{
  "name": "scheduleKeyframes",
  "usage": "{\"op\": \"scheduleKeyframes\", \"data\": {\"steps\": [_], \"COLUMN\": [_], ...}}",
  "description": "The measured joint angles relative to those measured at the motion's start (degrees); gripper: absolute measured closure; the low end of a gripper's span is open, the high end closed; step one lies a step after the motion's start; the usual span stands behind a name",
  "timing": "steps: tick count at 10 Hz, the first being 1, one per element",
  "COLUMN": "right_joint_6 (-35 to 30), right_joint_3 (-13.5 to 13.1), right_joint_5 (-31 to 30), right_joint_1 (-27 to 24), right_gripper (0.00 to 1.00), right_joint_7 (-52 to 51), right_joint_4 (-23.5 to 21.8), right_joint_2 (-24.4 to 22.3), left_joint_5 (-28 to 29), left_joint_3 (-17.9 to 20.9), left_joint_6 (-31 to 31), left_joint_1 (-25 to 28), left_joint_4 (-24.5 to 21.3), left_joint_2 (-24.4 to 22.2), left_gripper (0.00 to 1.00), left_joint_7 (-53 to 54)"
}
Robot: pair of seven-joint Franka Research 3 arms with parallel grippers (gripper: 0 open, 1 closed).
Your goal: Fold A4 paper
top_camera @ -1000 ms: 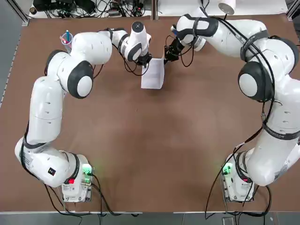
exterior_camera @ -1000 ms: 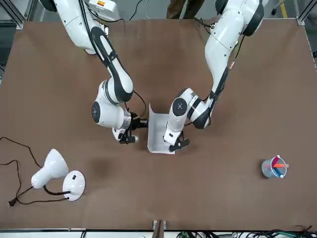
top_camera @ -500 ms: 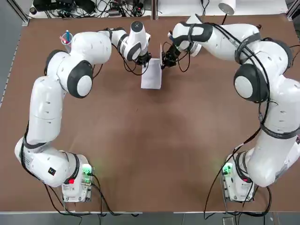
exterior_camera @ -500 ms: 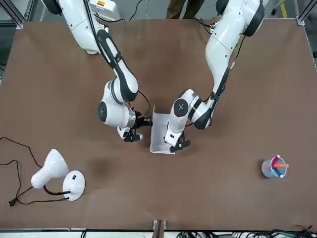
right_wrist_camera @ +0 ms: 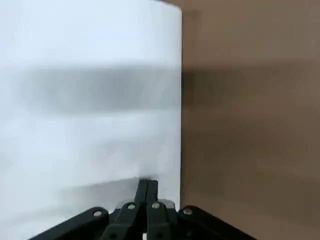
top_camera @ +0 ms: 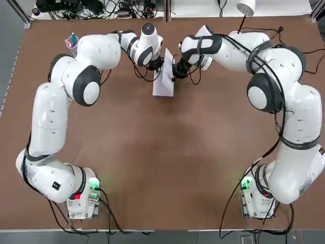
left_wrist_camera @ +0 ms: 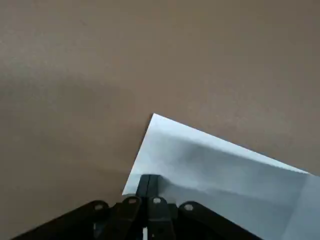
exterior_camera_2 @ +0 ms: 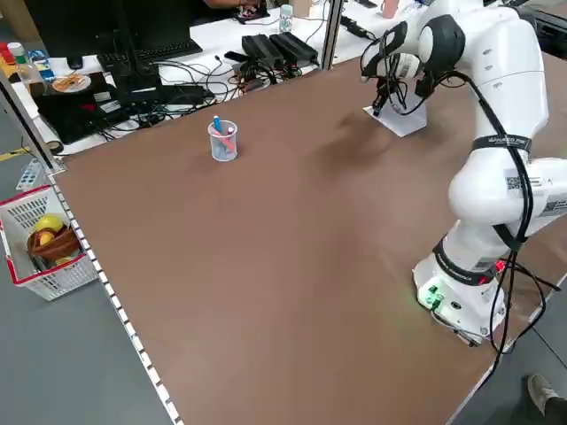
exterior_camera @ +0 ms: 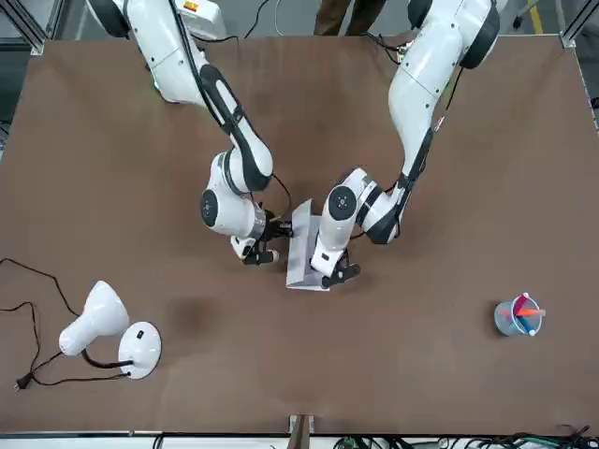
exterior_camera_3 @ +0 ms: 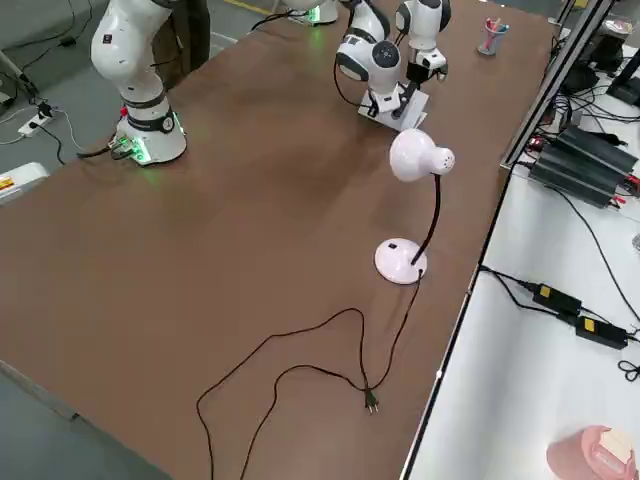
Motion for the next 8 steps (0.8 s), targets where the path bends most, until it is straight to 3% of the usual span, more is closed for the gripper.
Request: {"op": "scheduleKeyframes", "data": {"steps": [3, 6, 8], "right_joint_6": [0.06, 0.98, 2.19], "right_joint_3": [-0.01, -0.01, 0.00], "right_joint_5": [0.02, 0.14, 0.17], "right_joint_1": [1.10, 2.43, 2.97], "right_gripper": [0.99, 0.99, 0.99], "right_joint_7": [0.00, 0.01, 0.01], "right_joint_4": [-1.14, -1.60, -1.67], "right_joint_2": [0.41, 0.76, 1.35], "left_joint_5": [0.17, 0.62, 0.65], "left_joint_3": [0.22, 1.11, 1.09], "left_joint_6": [-0.36, -10.61, -13.80], "left_joint_1": [0.10, 2.83, 3.30], "left_joint_4": [0.26, 2.08, 2.50], "left_joint_2": [-0.01, -1.66, -3.18], "left_gripper": [0.99, 0.99, 0.99], "left_joint_7": [3.97, 11.75, 12.85]}}
